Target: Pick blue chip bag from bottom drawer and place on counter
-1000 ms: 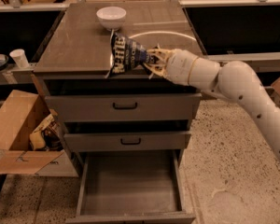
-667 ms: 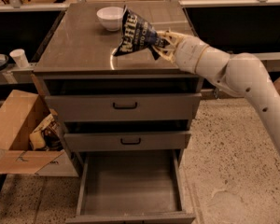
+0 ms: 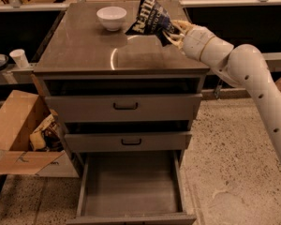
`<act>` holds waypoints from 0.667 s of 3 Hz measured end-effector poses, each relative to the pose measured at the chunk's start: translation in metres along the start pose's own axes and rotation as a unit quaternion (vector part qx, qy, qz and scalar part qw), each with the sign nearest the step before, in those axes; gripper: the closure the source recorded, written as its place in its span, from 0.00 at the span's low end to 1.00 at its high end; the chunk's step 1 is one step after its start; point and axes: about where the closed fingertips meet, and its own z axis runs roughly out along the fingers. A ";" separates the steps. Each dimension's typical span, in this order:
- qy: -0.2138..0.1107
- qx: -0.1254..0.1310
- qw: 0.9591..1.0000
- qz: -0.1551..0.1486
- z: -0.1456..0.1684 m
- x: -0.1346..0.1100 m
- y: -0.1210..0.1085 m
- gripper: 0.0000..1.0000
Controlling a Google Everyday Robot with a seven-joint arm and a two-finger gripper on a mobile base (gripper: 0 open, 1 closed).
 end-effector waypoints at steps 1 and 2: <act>0.017 0.005 0.999 0.040 0.007 0.025 -0.008 0.86; 0.034 0.000 0.997 0.068 0.013 0.044 -0.010 0.62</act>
Offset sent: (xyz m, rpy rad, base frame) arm 0.0575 -0.0331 -0.0351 0.0990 0.2076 -0.0600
